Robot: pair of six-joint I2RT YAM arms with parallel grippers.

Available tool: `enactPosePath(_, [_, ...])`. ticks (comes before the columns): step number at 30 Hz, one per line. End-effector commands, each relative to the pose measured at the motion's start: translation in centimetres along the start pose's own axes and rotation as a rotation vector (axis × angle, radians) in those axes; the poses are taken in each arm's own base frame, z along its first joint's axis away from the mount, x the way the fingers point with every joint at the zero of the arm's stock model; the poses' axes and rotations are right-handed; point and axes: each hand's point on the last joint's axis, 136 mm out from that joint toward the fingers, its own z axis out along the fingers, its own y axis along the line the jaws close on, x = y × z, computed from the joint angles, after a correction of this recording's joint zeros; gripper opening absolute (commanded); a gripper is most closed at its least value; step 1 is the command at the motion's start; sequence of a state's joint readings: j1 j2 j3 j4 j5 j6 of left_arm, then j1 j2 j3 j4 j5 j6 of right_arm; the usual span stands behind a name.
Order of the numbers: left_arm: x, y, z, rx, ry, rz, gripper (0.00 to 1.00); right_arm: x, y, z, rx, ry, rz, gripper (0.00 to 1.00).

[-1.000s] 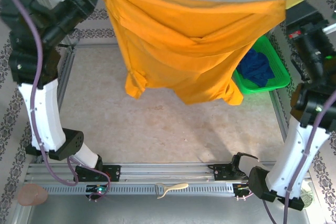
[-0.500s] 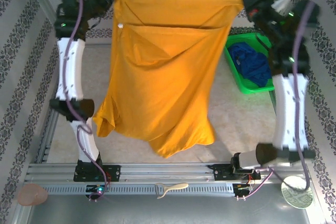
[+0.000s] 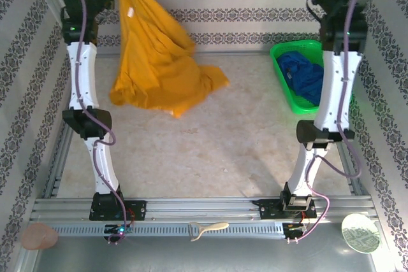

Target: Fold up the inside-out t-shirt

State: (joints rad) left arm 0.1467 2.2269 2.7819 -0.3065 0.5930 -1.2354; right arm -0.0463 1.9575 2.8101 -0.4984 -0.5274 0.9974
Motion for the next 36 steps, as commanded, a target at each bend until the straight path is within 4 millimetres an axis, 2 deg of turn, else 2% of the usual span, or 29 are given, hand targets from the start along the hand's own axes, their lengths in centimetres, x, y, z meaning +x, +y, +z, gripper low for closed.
enactPosePath(1, [0.5,-9.4,-4.0,0.184,0.019,0.106,0.0,1.3,0.9,-1.7,0.03,0.024,-0.035,0.0])
enactPosePath(3, [1.9,-9.0,-4.1,0.164,0.085,0.091,0.0,3.8,-0.6,-2.1,0.074,0.068,-0.052,0.0])
enactPosePath(6, [4.8,-9.7,-4.4,0.164,0.191,0.093,0.0,9.4,-5.0,-2.8,0.15,0.13,-0.044,0.0])
enactPosePath(9, [8.6,-11.2,-5.0,0.181,0.294,0.109,0.0,15.6,-10.4,-4.1,0.217,0.189,0.015,0.01])
enactPosePath(10, [10.3,-11.8,-5.2,0.192,0.34,0.123,0.0,17.9,-12.5,-4.8,0.251,0.212,0.038,0.03])
enactPosePath(12, [14.2,-11.9,-5.5,0.168,0.433,0.146,0.0,21.5,-15.4,-6.2,0.29,0.252,0.067,0.08])
enactPosePath(15, [23.1,-10.6,-6.8,0.1,0.633,0.237,0.0,25.6,-19.1,-9.1,0.366,0.307,0.069,0.17])
enactPosePath(17, [30.5,-8.7,-7.8,0.05,0.764,0.31,0.0,27.1,-21.2,-11.3,0.429,0.32,0.043,0.25])
enactPosePath(18, [33.4,-8.0,-8.0,0.062,0.797,0.314,0.0,27.4,-22.0,-12.1,0.459,0.324,0.03,0.28])
enactPosePath(20, [39.4,-5.7,-8.4,0.091,0.833,0.226,0.0,27.5,-23.7,-14.0,0.517,0.323,0.017,0.34])
enactPosePath(23, [46.7,0.4,-9.5,0.047,0.888,0.101,0.0,26.4,-25.6,-16.7,0.612,0.292,0.016,0.42])
enactPosePath(26, [52.5,4.5,-10.3,0.011,0.965,0.063,0.0,25.0,-26.5,-18.9,0.675,0.256,-0.008,0.47])
enactPosePath(28, [55.0,5.4,-10.4,0.024,1.011,0.05,0.0,24.6,-26.4,-19.6,0.693,0.257,-0.039,0.48])
enactPosePath(29, [55.9,5.8,-10.2,0.024,1.036,0.048,0.05,24.6,-26.3,-19.8,0.699,0.263,-0.052,0.49])
enactPosePath(30, [56.1,5.6,-10.0,0.036,1.042,0.047,0.17,24.6,-26.2,-19.9,0.697,0.268,-0.06,0.49])
enactPosePath(31, [55.8,5.5,-9.8,0.044,1.031,0.055,0.33,24.7,-26.0,-20.0,0.692,0.276,-0.065,0.49])
enactPosePath(32, [55.0,5.3,-9.6,0.043,1.012,0.07,0.42,24.9,-25.9,-20.0,0.686,0.286,-0.067,0.49])
enactPosePath(34, [52.8,4.9,-9.5,0.036,0.975,0.105,0.54,25.4,-25.7,-20.1,0.677,0.313,-0.069,0.49])
enactPosePath(36, [49.6,4.7,-9.6,0.02,0.917,0.141,0.61,26.7,-25.7,-20.2,0.67,0.358,-0.07,0.49])
